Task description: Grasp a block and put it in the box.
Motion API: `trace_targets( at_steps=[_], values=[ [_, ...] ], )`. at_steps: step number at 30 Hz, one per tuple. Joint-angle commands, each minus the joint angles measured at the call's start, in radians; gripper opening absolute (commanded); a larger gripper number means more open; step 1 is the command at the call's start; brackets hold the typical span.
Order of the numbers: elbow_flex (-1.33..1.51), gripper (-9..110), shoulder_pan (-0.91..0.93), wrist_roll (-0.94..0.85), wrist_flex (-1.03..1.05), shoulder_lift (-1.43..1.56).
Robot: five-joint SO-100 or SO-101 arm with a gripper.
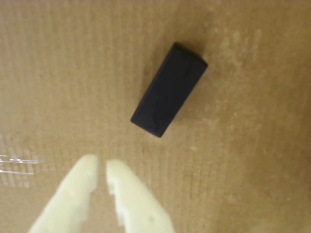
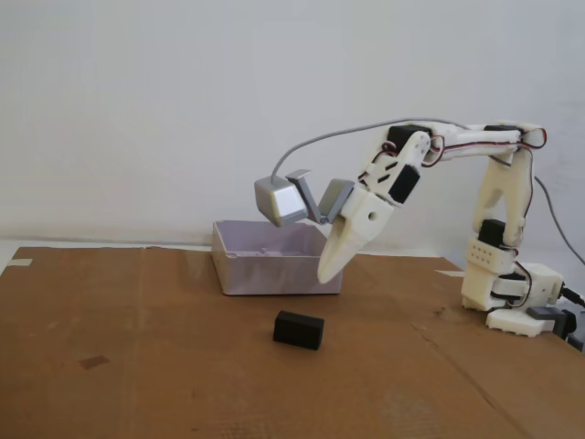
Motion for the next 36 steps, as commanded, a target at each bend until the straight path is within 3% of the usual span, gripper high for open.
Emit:
trace_targets(
  at_steps=[1,36],
  values=[
    [-0.121,0,0.023,0.008,-0.029,0.037],
    [-0.091,0,0.021,0.08,-0.041,-0.064]
  ],
)
